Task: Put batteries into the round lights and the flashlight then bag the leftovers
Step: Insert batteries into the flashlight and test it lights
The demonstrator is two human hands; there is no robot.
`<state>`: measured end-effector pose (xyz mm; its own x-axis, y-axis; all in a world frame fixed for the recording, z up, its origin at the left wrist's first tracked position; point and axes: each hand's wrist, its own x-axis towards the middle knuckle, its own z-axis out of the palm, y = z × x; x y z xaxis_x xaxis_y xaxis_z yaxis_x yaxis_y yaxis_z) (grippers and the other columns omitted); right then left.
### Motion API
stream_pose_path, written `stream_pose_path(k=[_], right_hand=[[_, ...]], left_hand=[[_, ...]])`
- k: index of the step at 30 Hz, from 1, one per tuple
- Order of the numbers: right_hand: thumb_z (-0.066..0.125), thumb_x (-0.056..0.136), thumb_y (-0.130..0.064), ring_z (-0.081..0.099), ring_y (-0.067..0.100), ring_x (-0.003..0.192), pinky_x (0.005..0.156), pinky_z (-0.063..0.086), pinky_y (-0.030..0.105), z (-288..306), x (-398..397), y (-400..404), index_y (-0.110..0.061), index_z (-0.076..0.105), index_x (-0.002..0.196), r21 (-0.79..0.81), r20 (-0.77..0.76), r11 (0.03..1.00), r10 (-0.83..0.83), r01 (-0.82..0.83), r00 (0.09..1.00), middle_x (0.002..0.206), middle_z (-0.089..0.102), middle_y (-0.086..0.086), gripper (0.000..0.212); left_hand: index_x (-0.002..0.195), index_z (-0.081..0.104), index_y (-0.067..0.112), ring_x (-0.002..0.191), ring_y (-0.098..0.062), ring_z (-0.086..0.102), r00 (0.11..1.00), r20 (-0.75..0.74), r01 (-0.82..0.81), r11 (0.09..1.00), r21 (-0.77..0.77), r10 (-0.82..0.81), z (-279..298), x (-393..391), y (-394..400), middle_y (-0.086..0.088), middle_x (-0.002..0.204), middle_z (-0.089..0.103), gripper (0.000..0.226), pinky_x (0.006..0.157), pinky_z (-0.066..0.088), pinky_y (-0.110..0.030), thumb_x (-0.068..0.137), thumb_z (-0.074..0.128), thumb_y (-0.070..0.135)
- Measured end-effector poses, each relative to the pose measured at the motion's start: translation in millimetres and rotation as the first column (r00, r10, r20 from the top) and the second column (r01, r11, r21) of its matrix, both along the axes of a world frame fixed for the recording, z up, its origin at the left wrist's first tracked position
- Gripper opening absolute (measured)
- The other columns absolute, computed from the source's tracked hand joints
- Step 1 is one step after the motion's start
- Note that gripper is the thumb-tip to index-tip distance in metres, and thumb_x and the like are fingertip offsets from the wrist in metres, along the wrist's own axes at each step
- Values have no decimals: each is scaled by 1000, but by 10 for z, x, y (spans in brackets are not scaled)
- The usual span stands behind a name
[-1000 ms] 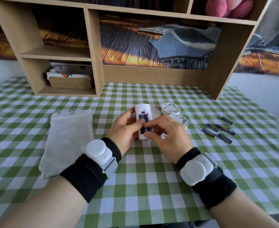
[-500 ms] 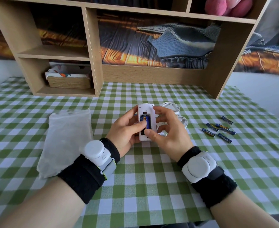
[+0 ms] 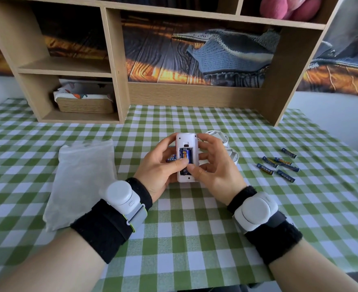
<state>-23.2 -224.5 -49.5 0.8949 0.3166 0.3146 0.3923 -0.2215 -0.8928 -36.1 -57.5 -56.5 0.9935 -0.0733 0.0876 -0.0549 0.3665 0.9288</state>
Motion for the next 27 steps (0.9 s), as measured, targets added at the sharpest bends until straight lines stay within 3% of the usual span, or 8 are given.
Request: stream_pose_path(k=[4, 10, 16, 20, 22, 24, 27], right_hand=[[71, 85, -17, 62, 11, 105, 84, 58, 43, -16, 5, -14, -30, 36, 142, -6, -1, 1000, 3, -3, 1000, 130, 57, -11, 68], [67, 86, -25, 64, 13, 104, 86, 58, 41, -16, 7, -10, -29, 39, 143, 3, 0, 1000, -11, 11, 1000, 125, 61, -9, 64], [69, 90, -14, 65, 13, 95, 87, 56, 32, 3, 32, -48, -21, 46, 140, 68, 3, 996, -61, 61, 998, 115, 66, -7, 55], [66, 91, -21, 64, 19, 91, 80, 56, 41, -24, 75, -59, -29, 54, 128, 117, -23, 987, -109, 111, 994, 108, 68, -2, 40], [63, 88, -24, 64, 21, 86, 73, 54, 38, -22, 85, -66, -35, 58, 119, 172, -34, 976, -131, 135, 991, 101, 69, -1, 33], [61, 87, -23, 63, 18, 80, 68, 51, 34, -11, 87, -75, -32, 60, 113, 250, -58, 954, -157, 166, 986, 93, 69, -2, 27], [60, 95, -15, 61, 16, 73, 65, 48, 34, 3, 94, -94, -19, 61, 115, 324, -106, 922, -190, 214, 976, 91, 68, 6, 20]], left_hand=[[135, 54, 19, 105, -38, 67, 1000, -12, -11, 1000, -4, 11, 20, -9, -15, -25, 120, 65, 47, 80, 58, -50, 93, 60, 0], [134, 55, 19, 104, -37, 68, 999, -45, -25, 999, 19, 26, 23, -5, -8, -22, 116, 69, 43, 80, 58, -48, 94, 58, 3], [133, 59, 12, 103, -29, 67, 983, -181, -9, 978, -211, -30, 81, 16, 23, -19, 122, 67, 36, 83, 57, -46, 99, 50, 19], [129, 61, 5, 89, -29, 69, 971, -238, -57, 964, -258, -6, 101, 17, 74, -21, 111, 67, 48, 76, 59, -45, 87, 62, 28], [124, 63, 3, 83, -30, 69, 958, -283, -66, 941, -333, -34, 147, -1, 80, -21, 104, 67, 41, 70, 60, -47, 92, 59, 29], [114, 67, 3, 76, -32, 70, 944, -325, -85, 917, -390, -51, 175, -11, 87, -20, 95, 69, 36, 63, 60, -48, 97, 55, 33], [103, 71, 5, 64, -30, 67, 937, -340, -64, 919, -390, -79, 177, -2, 114, -18, 92, 71, 52, 53, 57, -37, 99, 44, 50]])
